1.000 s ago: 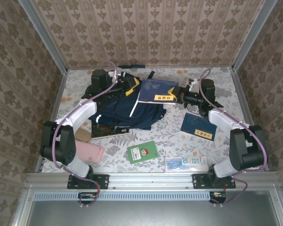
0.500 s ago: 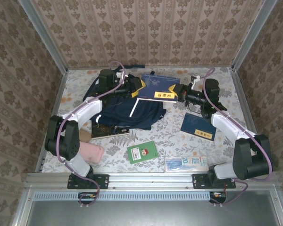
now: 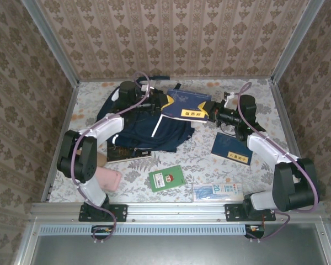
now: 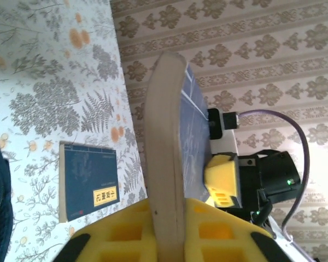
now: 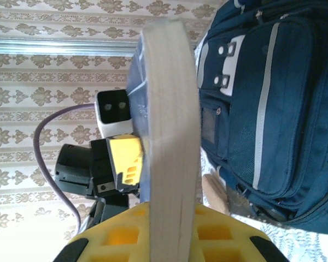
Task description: Pack the student bag
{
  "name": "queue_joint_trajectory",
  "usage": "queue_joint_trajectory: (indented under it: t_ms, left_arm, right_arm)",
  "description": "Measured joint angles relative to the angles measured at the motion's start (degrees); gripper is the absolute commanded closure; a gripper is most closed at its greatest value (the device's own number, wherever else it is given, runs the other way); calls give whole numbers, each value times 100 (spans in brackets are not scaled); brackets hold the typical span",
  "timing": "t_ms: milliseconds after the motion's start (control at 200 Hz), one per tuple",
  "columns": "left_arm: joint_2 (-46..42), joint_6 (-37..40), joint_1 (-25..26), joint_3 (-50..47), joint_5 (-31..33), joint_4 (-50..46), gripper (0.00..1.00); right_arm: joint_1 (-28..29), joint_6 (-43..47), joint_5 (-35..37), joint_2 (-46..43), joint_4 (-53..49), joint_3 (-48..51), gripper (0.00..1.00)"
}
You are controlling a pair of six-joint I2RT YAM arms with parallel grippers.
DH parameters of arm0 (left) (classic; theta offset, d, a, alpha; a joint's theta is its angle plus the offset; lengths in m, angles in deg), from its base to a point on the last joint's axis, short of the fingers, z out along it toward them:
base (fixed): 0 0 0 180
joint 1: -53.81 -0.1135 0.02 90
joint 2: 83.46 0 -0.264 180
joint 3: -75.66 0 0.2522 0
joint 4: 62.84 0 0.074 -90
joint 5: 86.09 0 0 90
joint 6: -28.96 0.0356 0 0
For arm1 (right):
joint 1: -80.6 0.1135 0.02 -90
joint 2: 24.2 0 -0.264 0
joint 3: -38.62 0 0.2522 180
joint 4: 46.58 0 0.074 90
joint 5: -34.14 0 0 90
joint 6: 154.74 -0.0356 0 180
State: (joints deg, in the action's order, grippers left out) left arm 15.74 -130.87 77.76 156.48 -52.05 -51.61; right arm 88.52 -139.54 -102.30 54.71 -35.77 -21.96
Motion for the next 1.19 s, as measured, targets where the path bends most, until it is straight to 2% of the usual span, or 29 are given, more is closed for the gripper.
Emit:
queue_joint_trajectory:
  t_ms: [85,215,280,470,600,785,1010,1085,1150,1175,1195]
  left_arm:
    - [7,-365,-44,-136,-105,483,100]
    - [133,-1091,-208,-361,-197,1386,100]
    - [264,-1434,-273,-411,-247,1797,100]
    - [507,-2288,-310,-483,-413,2758,100]
    - [507,-2522,-337,-505,-479,3128,100]
    - [507,-2627,-308,-511,-564,3246,100]
    - [507,-2568,-201,-511,-734,3180,100]
    - [507,-2527,-186,-511,-748,3132,100]
    - [507,-2487,-188,-511,-761,3082,100]
    - [507,-2474,-195,-511,-765,3051,95]
    - [507,-2463,-203,-511,-765,3034,88]
  right_arm:
    - [13,236,-20,0,-46,-9,61]
    - [11,223,-42,0,219,0,46]
    - [9,85,-52,-2,590,33,47]
    - [7,-466,-144,0,1711,201,59]
    - [11,-664,-229,2,2039,208,57]
    - [11,-592,-245,2,1952,199,52]
    - [24,-376,-243,52,1683,96,65]
    - [59,-350,-238,157,1672,66,78]
    - [105,-297,-225,238,1628,63,94]
    - [107,-271,-212,258,1591,61,100]
    - [107,-310,-205,271,1574,61,100]
